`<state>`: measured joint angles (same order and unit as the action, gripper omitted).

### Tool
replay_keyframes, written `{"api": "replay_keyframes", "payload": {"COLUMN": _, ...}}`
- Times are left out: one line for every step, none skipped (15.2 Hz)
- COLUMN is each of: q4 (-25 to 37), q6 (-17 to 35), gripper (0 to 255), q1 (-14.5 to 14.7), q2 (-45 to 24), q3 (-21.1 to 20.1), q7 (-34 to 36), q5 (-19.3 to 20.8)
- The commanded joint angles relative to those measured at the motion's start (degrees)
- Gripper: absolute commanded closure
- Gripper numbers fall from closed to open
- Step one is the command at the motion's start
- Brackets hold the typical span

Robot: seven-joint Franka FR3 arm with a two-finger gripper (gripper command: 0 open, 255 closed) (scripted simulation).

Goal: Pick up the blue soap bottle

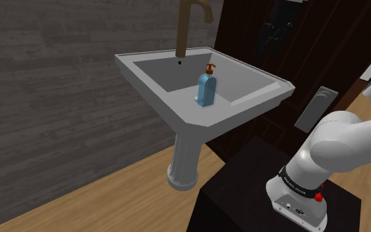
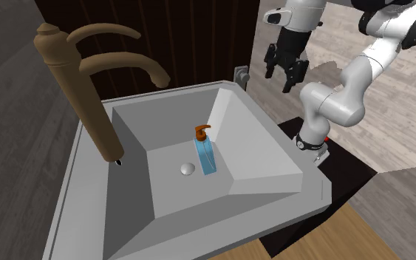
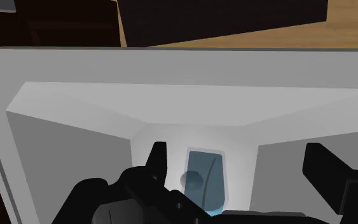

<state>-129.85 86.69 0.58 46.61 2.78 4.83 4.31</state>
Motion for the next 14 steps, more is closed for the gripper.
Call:
{"api": "replay_keyframes", "payload": {"q4": 0.0, "q6": 0.0, "gripper": 0, "q1": 0.0, "q2": 0.0, "q3": 0.0, "q7": 0.0, "q5": 0.0}}
{"api": "replay_keyframes", "payload": {"q4": 0.8, "q6": 1.0, "gripper": 0, "q1": 0.0, "q2": -2.3, "q3": 0.3, "q7": 0.1, "q5": -0.1}}
{"api": "replay_keyframes", "payload": {"q4": 1.7, "q6": 2.0, "gripper": 0, "q1": -0.1, "q2": -4.7, "q3": 0.6, "q7": 0.1, "q5": -0.2}}
{"api": "replay_keyframes", "payload": {"q4": 2.6, "q6": 2.9, "gripper": 0, "q1": -0.1, "q2": -7.1, "q3": 0.9, "q7": 0.1, "q5": -0.3}}
{"api": "replay_keyframes", "payload": {"q4": 3.6, "q6": 3.8, "gripper": 0, "q1": -0.1, "q2": -9.5, "q3": 1.2, "q7": 0.2, "q5": -0.5}}
{"api": "replay_keyframes", "payload": {"q4": 4.7, "q6": 4.6, "gripper": 0, "q1": -0.1, "q2": -11.9, "q3": 1.5, "q7": 0.2, "q5": -0.6}}
{"api": "replay_keyframes", "payload": {"q4": 5.9, "q6": 5.3, "gripper": 0, "q1": -0.2, "q2": -14.3, "q3": 1.8, "q7": 0.2, "q5": -0.8}}
{"api": "replay_keyframes", "payload": {"q4": 7.1, "q6": 6.0, "gripper": 0, "q1": -0.2, "q2": -16.7, "q3": 2.1, "q7": 0.1, "q5": -1.0}}
{"api": "replay_keyframes", "payload": {"q4": 8.5, "q6": 6.6, "gripper": 0, "q1": -0.2, "q2": -19.1, "q3": 2.4, "q7": 0.1, "q5": -1.2}}
{"api": "replay_keyframes", "payload": {"q4": 9.8, "q6": 7.2, "gripper": 0, "q1": -0.2, "q2": -21.6, "q3": 2.7, "q7": 0.0, "q5": -1.5}}
{"api": "replay_keyframes", "payload": {"q4": 11.3, "q6": 7.6, "gripper": 0, "q1": -0.2, "q2": -24.0, "q3": 3.0, "q7": -0.1, "q5": -1.8}}
{"api": "replay_keyframes", "payload": {"q4": 12.8, "q6": 8.0, "gripper": 0, "q1": -0.2, "q2": -26.5, "q3": 3.3, "q7": -0.1, "q5": -2.1}}
{"api": "replay_keyframes", "payload": {"q4": 14.4, "q6": 8.4, "gripper": 0, "q1": -0.3, "q2": -28.9, "q3": 3.6, "q7": -0.3, "q5": -2.4}}
{"api": "replay_keyframes", "payload": {"q4": 16.1, "q6": 8.6, "gripper": 0, "q1": -0.3, "q2": -31.4, "q3": 3.9, "q7": -0.4, "q5": -2.7}}
